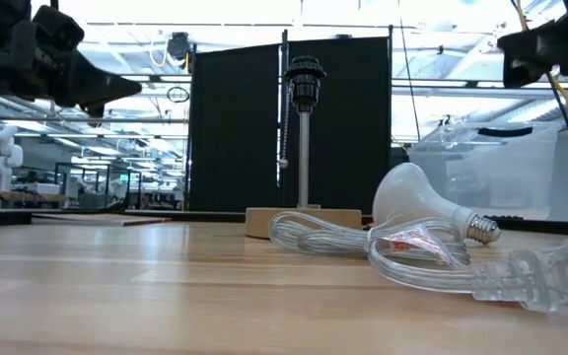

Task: Screw lightbulb
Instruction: Return to Home Position

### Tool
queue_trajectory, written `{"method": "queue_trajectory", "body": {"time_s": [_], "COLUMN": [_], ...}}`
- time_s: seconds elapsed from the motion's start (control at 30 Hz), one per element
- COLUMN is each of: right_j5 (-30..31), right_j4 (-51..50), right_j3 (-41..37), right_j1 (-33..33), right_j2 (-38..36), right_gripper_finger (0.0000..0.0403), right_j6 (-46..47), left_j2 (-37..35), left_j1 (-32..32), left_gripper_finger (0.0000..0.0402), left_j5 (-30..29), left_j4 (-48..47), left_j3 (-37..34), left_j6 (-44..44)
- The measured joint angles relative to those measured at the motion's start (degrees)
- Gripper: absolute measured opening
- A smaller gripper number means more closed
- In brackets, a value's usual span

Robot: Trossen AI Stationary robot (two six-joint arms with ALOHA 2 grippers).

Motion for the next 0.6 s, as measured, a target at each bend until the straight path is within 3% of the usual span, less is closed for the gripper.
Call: {"method": "queue_trajectory", "body": {"time_s": [0.2,0.4,0.6], "right_j5": [-1.9,-4.9,-4.5], "right_j4": [1.8,15.4,16.3], "right_j3": [-0.4,-9.3,-9.6], "right_j1": [0.0,0.0,-1.2], "right_j2": [0.0,0.0,0.5], "right_gripper_finger": [0.0000,0.0000,0.0000], "right_j6": [0.1,-0.5,-2.4], "left_j2": [-0.3,-0.3,-0.3], "left_j1": [0.0,0.0,0.0], "left_gripper_finger": [0.0000,0.0000,0.0000], "left_j5": [1.7,3.0,3.1], "left_j4": [3.3,3.8,4.2], "left_j3": [-2.4,-2.4,-2.4], "left_j6": [-0.1,0.3,1.0]}}
